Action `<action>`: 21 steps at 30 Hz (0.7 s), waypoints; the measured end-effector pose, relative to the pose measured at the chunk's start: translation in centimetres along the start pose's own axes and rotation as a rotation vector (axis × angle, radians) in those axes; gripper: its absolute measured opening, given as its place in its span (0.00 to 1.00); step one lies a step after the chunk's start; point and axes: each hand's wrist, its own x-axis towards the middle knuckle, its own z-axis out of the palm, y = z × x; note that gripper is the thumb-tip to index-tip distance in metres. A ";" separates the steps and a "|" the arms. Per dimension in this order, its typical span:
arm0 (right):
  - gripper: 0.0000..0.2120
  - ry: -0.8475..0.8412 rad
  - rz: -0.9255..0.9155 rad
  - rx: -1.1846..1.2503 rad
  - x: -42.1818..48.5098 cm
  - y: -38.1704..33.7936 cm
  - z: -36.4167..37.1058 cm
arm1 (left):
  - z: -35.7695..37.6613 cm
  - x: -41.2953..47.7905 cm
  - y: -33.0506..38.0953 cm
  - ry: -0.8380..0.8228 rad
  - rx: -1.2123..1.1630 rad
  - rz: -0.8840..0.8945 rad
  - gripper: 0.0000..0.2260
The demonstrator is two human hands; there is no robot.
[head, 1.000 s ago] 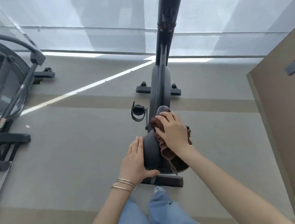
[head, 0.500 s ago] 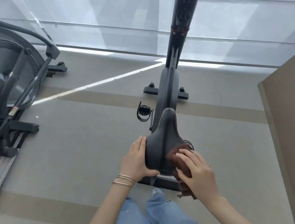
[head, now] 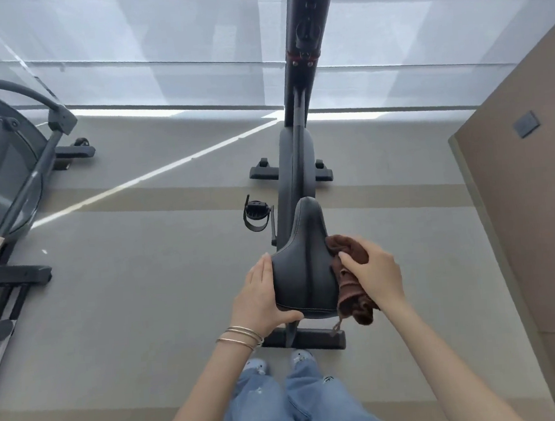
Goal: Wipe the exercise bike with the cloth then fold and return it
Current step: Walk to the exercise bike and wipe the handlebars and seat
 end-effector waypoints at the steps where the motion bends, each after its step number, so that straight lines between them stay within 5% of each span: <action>1: 0.13 0.039 0.078 0.059 -1.7 1.1 -0.3 | -0.2 0.2 -0.3 -0.021 -0.019 0.018 0.55; 8: 0.13 0.322 0.129 -0.024 -7.4 -0.2 2.9 | -1.8 1.0 -3.5 -0.113 -0.033 0.124 0.51; 17: 0.16 -0.033 -0.335 -0.392 -1.5 -10.3 7.4 | -4.1 0.7 -9.1 -0.174 0.148 0.209 0.39; 21: 0.16 0.072 -0.519 -0.442 -5.4 -9.0 8.4 | -5.0 1.4 -10.1 -0.124 0.262 0.279 0.37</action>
